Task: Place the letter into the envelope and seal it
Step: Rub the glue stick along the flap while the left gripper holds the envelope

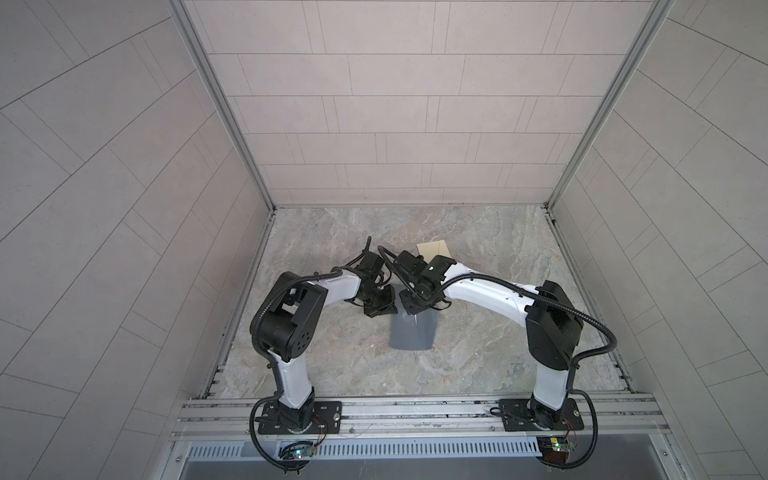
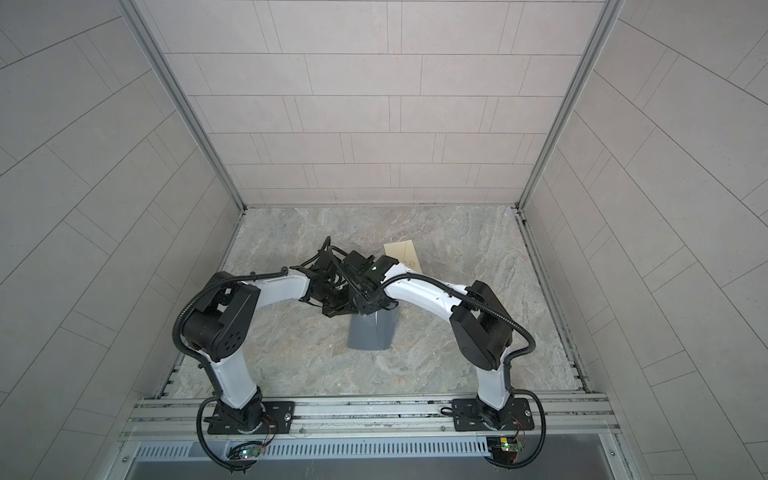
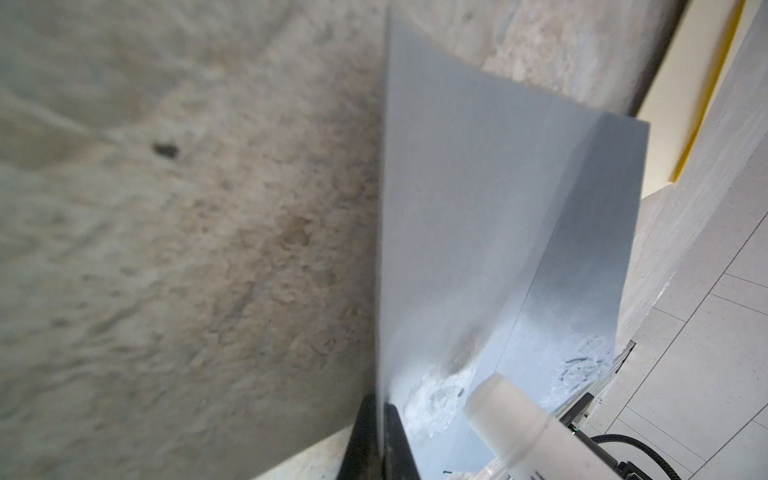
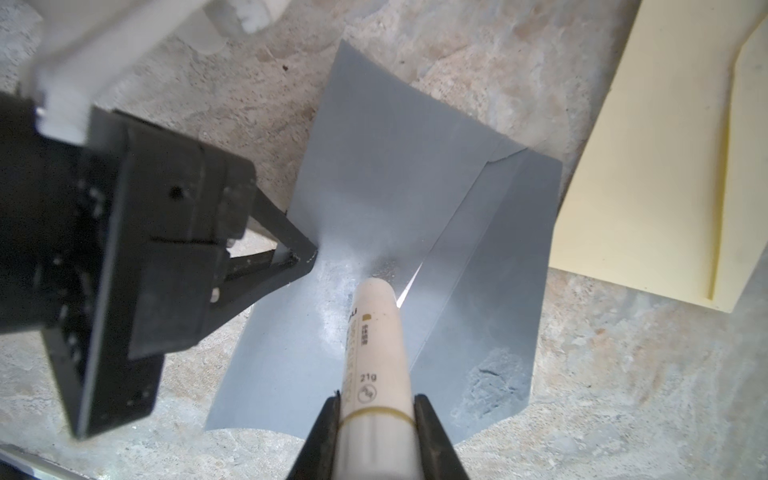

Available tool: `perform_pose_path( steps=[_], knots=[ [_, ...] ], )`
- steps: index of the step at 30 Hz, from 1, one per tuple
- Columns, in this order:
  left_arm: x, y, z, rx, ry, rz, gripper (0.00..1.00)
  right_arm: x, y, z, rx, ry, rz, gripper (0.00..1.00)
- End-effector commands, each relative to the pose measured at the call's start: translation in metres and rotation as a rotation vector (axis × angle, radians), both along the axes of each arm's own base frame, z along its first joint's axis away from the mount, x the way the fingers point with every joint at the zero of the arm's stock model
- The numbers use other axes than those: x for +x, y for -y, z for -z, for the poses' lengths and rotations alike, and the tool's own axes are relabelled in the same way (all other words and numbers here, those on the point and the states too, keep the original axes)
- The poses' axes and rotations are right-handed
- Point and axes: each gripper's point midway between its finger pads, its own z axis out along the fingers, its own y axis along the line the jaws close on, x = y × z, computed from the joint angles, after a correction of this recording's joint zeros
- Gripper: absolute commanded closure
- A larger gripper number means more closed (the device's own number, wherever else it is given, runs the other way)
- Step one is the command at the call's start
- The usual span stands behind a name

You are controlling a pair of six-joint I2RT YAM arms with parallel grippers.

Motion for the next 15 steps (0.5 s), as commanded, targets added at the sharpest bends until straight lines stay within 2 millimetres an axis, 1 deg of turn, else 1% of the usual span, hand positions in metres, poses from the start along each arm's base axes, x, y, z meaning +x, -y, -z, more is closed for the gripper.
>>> perform_pose_path(
  steps=[1,4,7,10,12,15],
  knots=[
    [-0.004,-0.012,0.004,0.068,-0.006,-0.003,1.0,-0.011,-0.002,0.002,0.022,-0.046,-0.014,1.0],
    [-0.004,-0.012,0.004,0.069,-0.003,-0.004,1.0,-0.017,-0.006,0.016,0.018,-0.088,-0.019,1.0],
    [-0.004,-0.013,0.003,0.071,-0.001,-0.005,1.0,-0.018,-0.007,0.023,0.008,-0.105,-0.013,1.0],
    [-0.004,-0.014,0.003,0.073,0.002,-0.007,1.0,-0.015,0.007,0.028,-0.074,-0.089,0.016,1.0],
    [-0.004,-0.013,0.002,0.074,0.005,-0.006,1.0,-0.011,0.021,0.029,-0.152,-0.069,0.036,1.0],
    [-0.004,-0.014,0.002,0.077,0.006,-0.008,1.0,-0.006,0.034,0.029,-0.213,-0.04,0.059,1.0]
  ],
)
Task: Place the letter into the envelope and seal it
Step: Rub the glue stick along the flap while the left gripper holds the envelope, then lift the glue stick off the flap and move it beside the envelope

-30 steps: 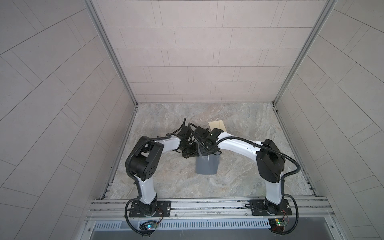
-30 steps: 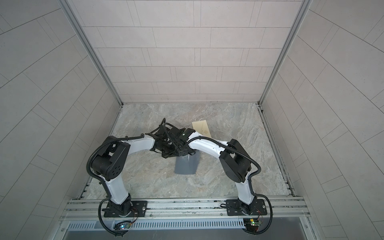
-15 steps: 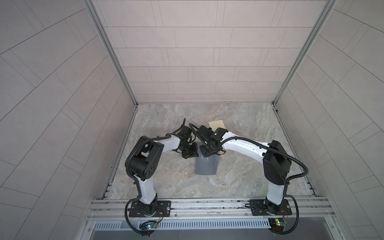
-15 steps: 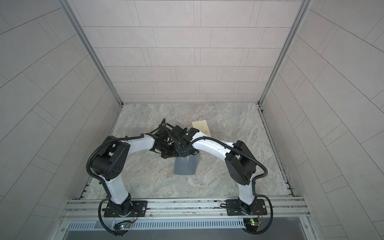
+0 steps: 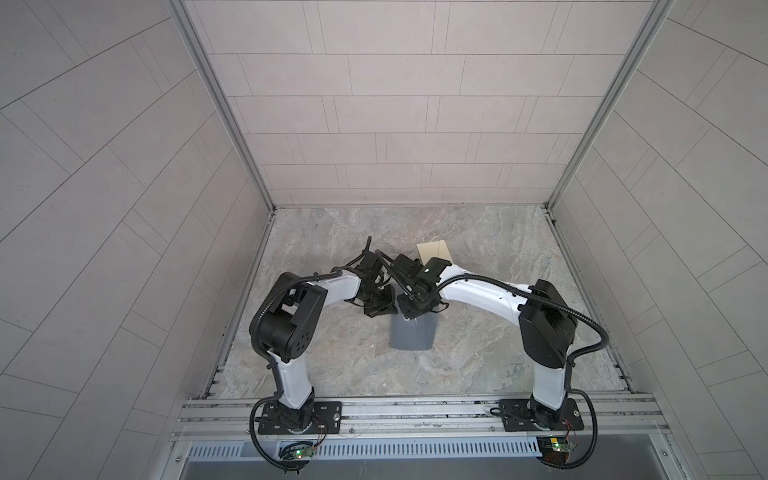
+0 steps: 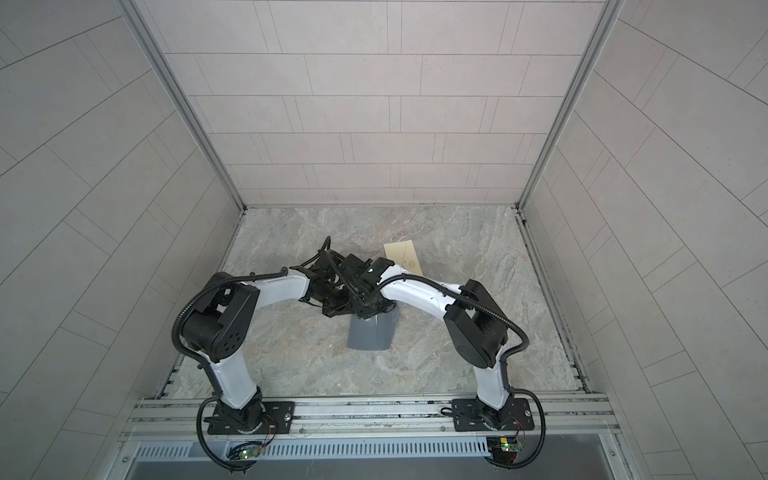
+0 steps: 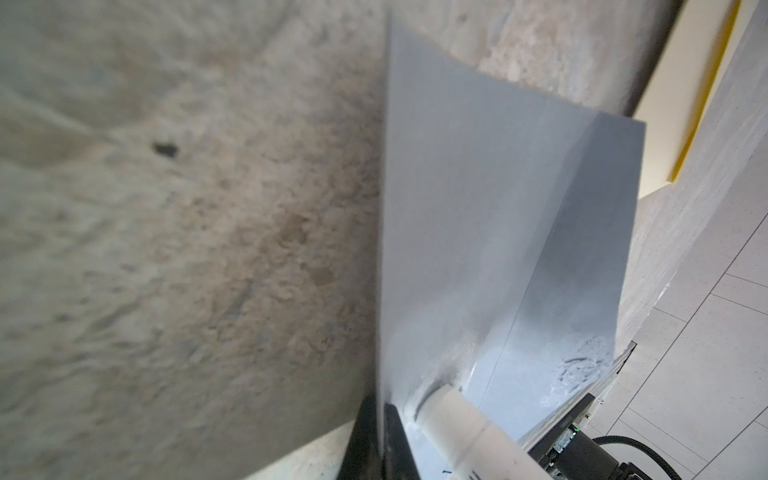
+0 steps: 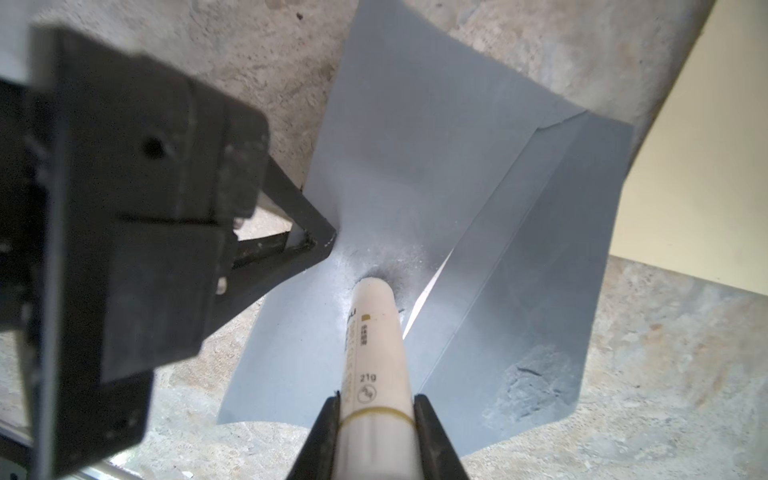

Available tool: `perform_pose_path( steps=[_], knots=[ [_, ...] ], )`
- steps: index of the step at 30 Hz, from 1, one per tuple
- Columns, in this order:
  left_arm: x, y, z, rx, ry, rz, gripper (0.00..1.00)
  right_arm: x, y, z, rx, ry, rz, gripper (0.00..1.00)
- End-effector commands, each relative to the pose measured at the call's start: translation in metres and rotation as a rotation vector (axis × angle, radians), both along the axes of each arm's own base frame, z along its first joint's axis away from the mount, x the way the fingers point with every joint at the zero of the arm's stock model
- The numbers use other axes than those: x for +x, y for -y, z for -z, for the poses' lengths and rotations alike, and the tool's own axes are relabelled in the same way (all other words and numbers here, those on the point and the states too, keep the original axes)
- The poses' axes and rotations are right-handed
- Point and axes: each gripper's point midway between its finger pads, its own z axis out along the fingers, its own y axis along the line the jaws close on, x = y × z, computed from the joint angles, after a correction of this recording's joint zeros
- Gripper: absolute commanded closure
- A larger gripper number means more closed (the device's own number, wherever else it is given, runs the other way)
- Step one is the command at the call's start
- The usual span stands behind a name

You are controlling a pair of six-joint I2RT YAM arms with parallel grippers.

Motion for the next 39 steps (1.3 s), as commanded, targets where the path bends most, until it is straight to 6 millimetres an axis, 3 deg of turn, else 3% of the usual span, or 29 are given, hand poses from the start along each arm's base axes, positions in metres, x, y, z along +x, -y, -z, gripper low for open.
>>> perform_pose_path(
  steps=[1,3,6,10,13,16,20,24,31,35,39],
  knots=[
    [-0.005,-0.014,0.004,0.074,-0.001,-0.007,1.0,0.002,0.04,0.016,-0.194,0.012,0.056,1.0],
    [-0.005,-0.014,0.003,0.073,0.001,-0.008,1.0,0.003,0.034,0.013,-0.155,0.02,0.045,1.0],
    [-0.005,-0.013,0.002,0.068,0.004,-0.006,1.0,0.003,0.008,0.0,0.015,0.036,0.016,1.0],
    [-0.005,-0.012,0.002,0.062,0.006,-0.006,1.0,0.008,-0.017,-0.044,0.252,0.127,-0.002,1.0],
    [-0.005,-0.012,0.002,0.061,0.004,-0.007,1.0,0.019,-0.007,-0.073,0.352,0.205,0.047,1.0],
    [-0.006,-0.011,0.003,0.059,0.001,-0.004,1.0,0.034,0.021,-0.082,0.408,0.251,0.157,1.0],
    [-0.005,-0.011,0.003,0.056,0.003,-0.002,1.0,0.048,0.064,-0.065,0.432,0.27,0.308,1.0],
    [-0.005,-0.01,0.002,0.054,0.005,-0.001,1.0,0.058,0.093,-0.048,0.467,0.318,0.408,1.0],
    [-0.004,-0.007,0.0,0.05,0.013,0.009,1.0,0.055,0.106,-0.028,0.513,0.37,0.428,0.95],
    [-0.004,-0.005,0.0,0.049,0.012,0.012,1.0,0.04,0.116,-0.003,0.484,0.32,0.467,0.92],
    [-0.004,-0.005,0.001,0.048,0.009,0.014,1.0,0.022,0.117,0.02,0.481,0.247,0.497,0.73]
  ],
)
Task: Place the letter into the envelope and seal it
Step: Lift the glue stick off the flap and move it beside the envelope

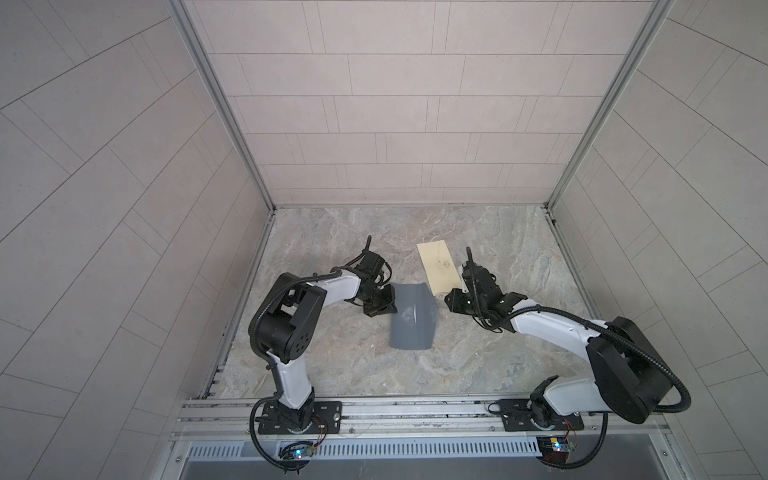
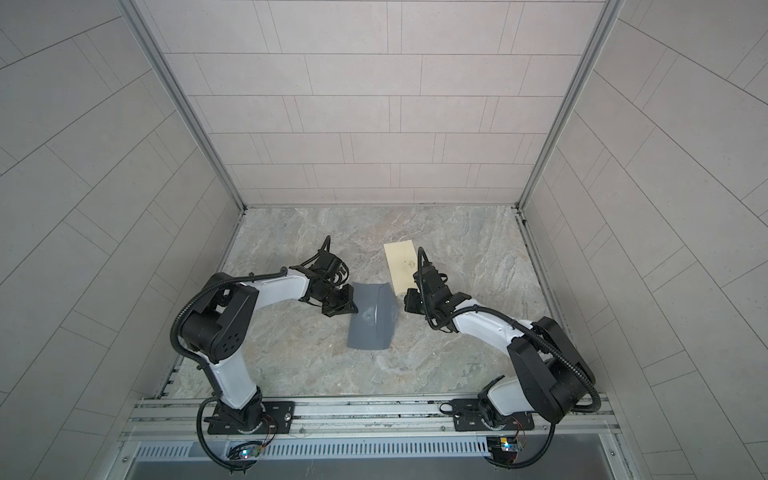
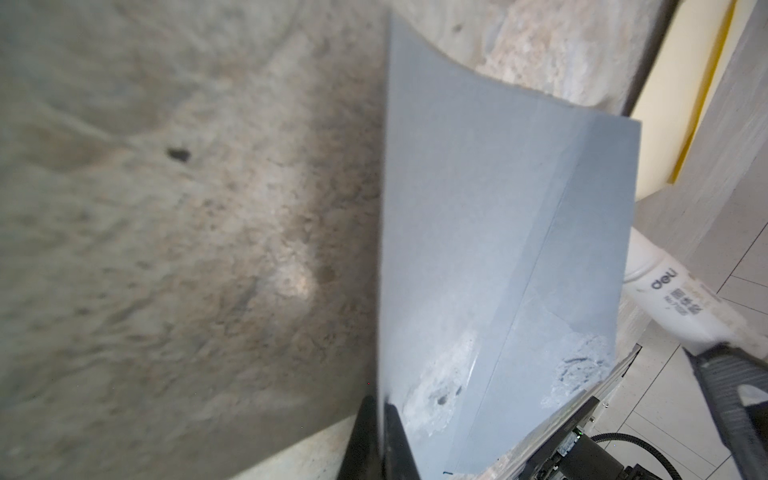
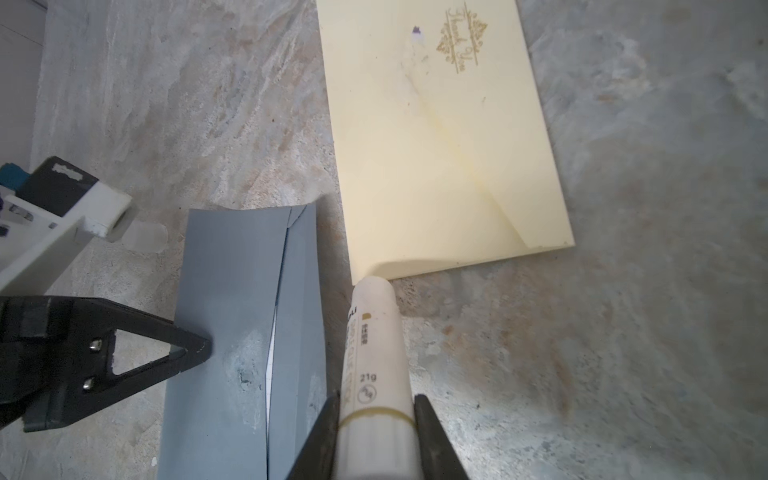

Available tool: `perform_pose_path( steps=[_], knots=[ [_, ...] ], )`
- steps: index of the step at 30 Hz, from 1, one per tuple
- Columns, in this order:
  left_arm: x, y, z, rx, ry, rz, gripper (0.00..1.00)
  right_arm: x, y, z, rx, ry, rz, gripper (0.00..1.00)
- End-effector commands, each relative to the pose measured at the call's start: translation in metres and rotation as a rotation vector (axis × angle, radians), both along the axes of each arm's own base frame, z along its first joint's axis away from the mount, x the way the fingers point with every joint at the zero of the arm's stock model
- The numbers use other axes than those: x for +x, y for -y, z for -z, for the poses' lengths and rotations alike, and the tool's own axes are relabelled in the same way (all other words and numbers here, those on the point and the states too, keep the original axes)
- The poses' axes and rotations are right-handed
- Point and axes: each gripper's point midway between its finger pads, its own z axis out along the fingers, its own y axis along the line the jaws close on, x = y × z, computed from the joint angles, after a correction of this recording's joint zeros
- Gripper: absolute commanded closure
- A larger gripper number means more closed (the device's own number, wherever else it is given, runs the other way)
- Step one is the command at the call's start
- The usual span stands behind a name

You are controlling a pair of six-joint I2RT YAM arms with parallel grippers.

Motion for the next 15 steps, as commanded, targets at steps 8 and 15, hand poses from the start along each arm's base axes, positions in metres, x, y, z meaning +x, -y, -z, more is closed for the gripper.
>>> perform_pose_path(
  steps=[8,15],
  knots=[
    [-0.004,-0.004,0.005,0.036,-0.01,0.008,1.0,-0.034,0.0,0.029,0.001,-0.1,-0.008,0.56],
    [-0.004,-0.004,0.004,0.036,-0.008,0.01,1.0,-0.03,-0.002,0.015,-0.02,-0.076,-0.038,0.56]
  ],
)
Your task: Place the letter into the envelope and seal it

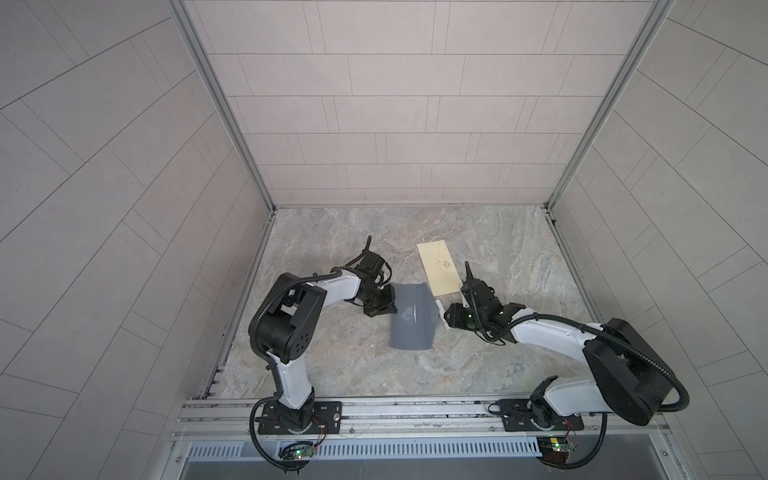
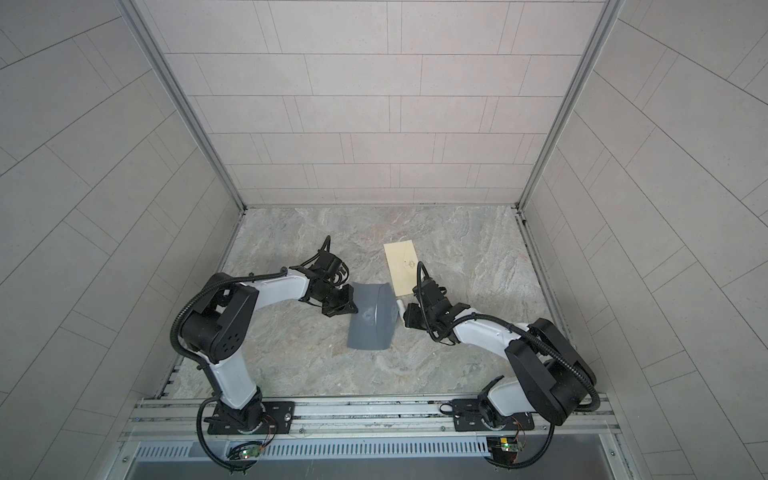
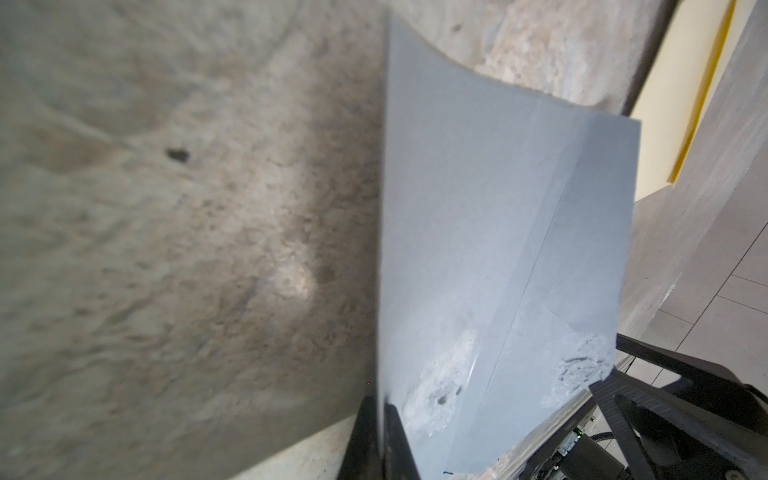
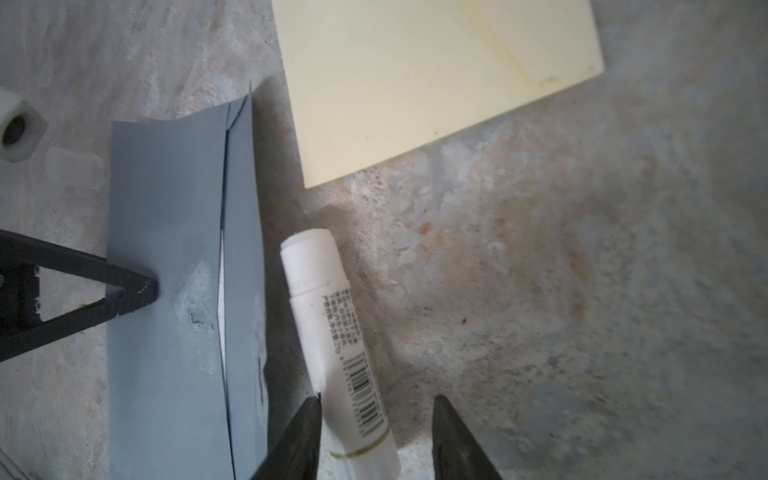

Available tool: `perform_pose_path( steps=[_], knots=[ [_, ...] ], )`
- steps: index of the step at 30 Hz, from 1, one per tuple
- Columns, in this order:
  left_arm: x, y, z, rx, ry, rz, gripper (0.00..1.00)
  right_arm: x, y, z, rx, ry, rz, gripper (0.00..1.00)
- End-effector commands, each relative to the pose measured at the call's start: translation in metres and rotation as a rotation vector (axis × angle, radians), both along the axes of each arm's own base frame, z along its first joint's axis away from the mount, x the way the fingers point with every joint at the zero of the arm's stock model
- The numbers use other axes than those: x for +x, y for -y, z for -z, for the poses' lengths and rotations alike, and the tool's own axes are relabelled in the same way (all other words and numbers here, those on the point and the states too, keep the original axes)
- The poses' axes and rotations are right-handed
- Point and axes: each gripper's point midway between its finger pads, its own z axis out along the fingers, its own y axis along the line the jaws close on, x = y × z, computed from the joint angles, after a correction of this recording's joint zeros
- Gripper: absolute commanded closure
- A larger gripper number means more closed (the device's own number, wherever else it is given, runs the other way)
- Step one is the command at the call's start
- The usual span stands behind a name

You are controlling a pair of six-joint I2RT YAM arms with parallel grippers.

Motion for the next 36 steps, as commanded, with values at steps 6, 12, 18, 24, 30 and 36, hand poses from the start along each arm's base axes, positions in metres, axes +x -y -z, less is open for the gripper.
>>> perform_pose_path(
  steps=[6,12,18,24,30,36],
  knots=[
    [-0.004,-0.004,0.004,0.036,-0.01,0.007,1.0,0.016,-0.014,-0.025,-0.003,0.042,-0.047,0.85],
    [-0.004,-0.006,0.003,0.039,-0.004,0.005,1.0,0.023,-0.029,-0.025,0.002,0.044,-0.08,0.93],
    [-0.003,-0.006,0.002,0.039,0.002,0.004,1.0,0.023,-0.042,-0.021,-0.01,0.031,-0.115,0.94],
    [-0.004,-0.006,0.002,0.04,0.002,0.005,1.0,0.021,-0.059,-0.018,-0.007,0.022,-0.171,0.94],
    [-0.004,-0.006,0.003,0.041,-0.001,0.006,1.0,0.018,-0.081,-0.027,0.015,0.043,-0.244,0.93],
    [-0.005,-0.006,0.003,0.042,-0.003,0.007,1.0,0.024,-0.079,-0.038,-0.012,0.068,-0.236,0.86]
  ],
)
